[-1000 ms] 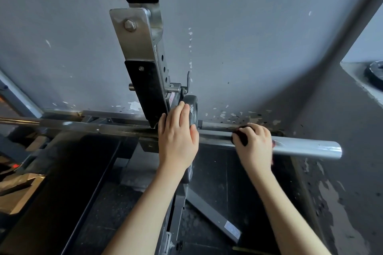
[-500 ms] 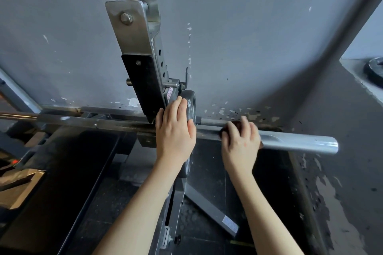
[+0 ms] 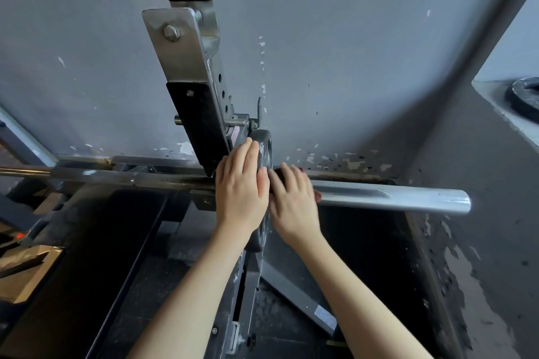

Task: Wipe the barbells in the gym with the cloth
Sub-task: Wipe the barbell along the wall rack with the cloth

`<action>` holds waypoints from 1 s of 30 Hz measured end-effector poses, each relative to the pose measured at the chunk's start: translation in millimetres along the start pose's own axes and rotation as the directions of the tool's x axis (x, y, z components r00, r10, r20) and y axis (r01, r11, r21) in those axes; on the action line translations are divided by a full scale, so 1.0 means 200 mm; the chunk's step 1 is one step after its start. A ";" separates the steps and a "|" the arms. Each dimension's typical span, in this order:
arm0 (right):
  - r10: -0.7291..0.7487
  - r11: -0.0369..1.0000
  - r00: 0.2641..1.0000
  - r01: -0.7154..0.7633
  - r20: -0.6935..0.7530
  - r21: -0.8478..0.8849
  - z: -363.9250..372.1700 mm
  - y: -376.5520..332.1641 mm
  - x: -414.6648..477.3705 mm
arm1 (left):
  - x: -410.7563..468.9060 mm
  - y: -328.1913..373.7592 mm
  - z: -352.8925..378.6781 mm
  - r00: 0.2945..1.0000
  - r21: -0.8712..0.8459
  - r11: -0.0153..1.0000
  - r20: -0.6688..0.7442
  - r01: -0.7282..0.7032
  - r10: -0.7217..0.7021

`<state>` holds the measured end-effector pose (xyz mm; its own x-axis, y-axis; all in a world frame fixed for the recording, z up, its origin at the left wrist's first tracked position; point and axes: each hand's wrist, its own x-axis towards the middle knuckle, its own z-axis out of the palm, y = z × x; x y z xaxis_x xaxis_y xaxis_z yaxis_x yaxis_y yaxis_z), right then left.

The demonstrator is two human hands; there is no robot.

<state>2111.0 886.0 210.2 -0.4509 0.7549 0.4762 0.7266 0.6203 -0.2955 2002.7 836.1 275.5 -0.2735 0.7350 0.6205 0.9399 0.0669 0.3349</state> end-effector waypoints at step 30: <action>-0.044 0.988 0.998 0.050 0.044 -0.146 -0.12 0.22 -0.10 | 0.00 0.03 -0.02 0.996 0.226 0.973 0.072 0.040 -0.058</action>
<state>2165.3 892.6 207.8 -0.5048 0.7356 0.4518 0.7710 0.6196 -0.1474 2007.8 833.2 281.1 -0.3119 0.7763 0.5479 0.9500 0.2472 0.1905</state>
